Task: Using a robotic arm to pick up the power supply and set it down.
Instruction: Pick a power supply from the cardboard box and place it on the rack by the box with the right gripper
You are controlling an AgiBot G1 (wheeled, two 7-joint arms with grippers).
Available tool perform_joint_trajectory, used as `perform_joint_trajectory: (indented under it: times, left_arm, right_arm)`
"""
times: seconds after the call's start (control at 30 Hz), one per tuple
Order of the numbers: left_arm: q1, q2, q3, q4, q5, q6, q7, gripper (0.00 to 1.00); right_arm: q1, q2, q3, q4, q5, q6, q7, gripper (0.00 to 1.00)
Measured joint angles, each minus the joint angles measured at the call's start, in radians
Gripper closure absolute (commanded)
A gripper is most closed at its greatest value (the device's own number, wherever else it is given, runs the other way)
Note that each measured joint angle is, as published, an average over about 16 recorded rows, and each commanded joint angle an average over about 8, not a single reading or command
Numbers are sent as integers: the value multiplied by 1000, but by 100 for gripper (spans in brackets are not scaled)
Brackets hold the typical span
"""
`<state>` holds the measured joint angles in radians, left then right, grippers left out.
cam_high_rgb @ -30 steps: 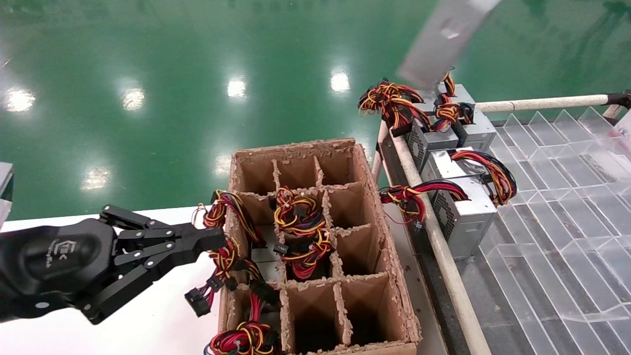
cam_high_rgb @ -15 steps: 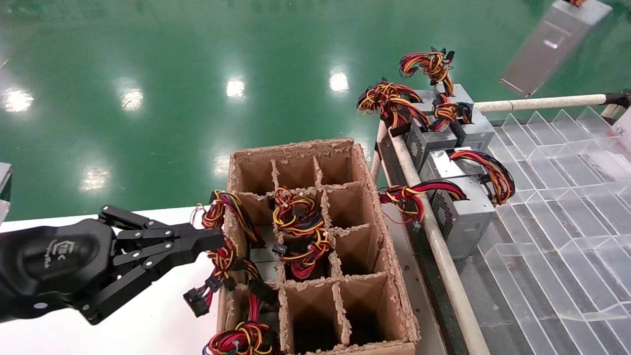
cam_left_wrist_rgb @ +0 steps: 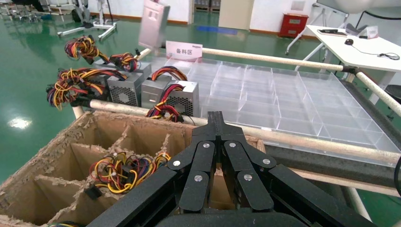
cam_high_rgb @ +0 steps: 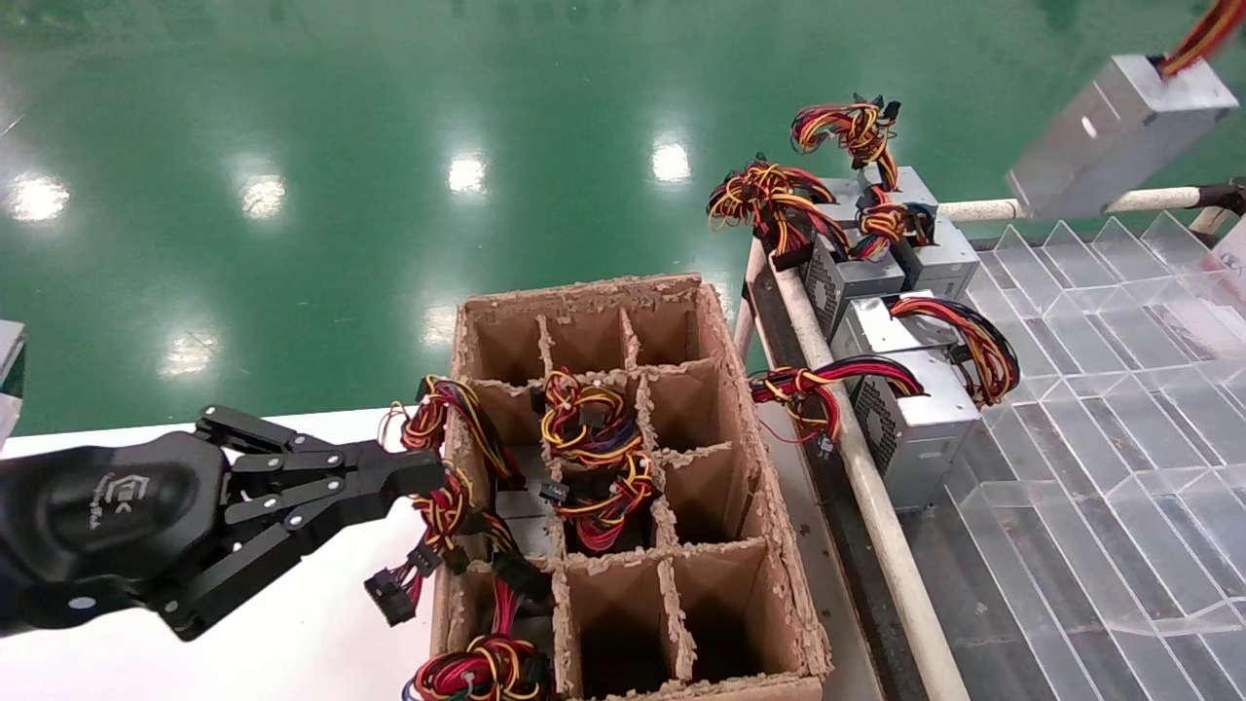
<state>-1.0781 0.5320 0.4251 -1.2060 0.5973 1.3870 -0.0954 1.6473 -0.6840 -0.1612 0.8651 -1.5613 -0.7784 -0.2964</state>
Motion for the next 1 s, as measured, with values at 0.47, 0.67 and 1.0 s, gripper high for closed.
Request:
perform_joint_trajectory:
  times: [0.47,0.67,1.0]
  left_arm:
    - [0,0,0,0,0,0,0,100]
    - [0,0,0,0,0,0,0,100]
    - [0,0,0,0,0,0,0,100]
  right_arm:
    - [-66,31,-7,14,17,-64,-115,100]
    - [-95,0,4,8,50,-67,-317,100]
    - [-109,-65,50,-102,146,-64,-535,100]
